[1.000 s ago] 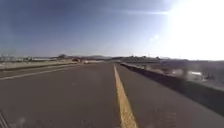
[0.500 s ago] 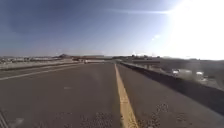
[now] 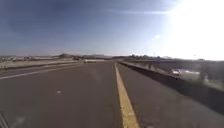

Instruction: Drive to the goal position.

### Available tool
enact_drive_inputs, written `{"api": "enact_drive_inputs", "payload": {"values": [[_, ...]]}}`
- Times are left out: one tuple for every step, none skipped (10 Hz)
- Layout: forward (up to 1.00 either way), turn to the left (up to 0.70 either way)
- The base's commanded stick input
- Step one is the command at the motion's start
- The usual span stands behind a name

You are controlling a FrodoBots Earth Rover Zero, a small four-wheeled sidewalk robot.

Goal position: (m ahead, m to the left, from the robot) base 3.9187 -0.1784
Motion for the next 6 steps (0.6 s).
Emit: {"api": "enact_drive_inputs", "payload": {"values": [[0.70,0.00],[0.70,0.00],[0.70,0.00],[0.70,0.00],[0.70,0.00],[0.70,0.00]]}}
